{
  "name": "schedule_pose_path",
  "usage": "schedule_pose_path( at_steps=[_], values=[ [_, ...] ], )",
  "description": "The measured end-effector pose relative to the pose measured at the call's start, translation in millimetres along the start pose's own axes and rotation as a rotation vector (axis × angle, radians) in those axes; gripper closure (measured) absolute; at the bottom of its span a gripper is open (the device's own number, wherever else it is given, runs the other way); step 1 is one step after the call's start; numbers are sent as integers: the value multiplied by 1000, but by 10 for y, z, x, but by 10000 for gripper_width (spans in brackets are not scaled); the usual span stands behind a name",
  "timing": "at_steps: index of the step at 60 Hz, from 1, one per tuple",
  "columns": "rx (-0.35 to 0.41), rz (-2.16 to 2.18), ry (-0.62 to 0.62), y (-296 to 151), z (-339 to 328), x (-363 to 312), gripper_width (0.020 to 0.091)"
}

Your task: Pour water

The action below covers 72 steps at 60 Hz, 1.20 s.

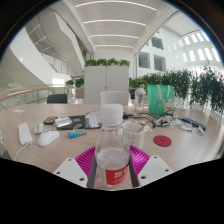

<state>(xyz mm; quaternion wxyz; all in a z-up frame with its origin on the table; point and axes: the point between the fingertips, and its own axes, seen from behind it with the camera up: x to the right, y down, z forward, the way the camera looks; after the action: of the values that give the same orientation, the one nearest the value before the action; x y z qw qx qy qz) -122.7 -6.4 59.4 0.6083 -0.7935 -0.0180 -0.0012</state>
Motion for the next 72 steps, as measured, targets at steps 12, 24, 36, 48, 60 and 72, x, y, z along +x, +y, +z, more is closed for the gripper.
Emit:
schedule_pose_path(
  at_steps=[12, 24, 36, 48, 60, 72],
  values=[
    [-6, -36, -58, -11, 51, -130, 738],
    [-119, 53, -150, -65, 117, -299, 738],
    [-249, 862, -335, -640, 451, -640, 738],
    [-505, 1779, -539, -1089, 580, -822, 740],
    [-450, 2175, -614, -1545, 769, -568, 739],
    [-437, 2307, -594, -1563, 801, -431, 739]
  ],
)
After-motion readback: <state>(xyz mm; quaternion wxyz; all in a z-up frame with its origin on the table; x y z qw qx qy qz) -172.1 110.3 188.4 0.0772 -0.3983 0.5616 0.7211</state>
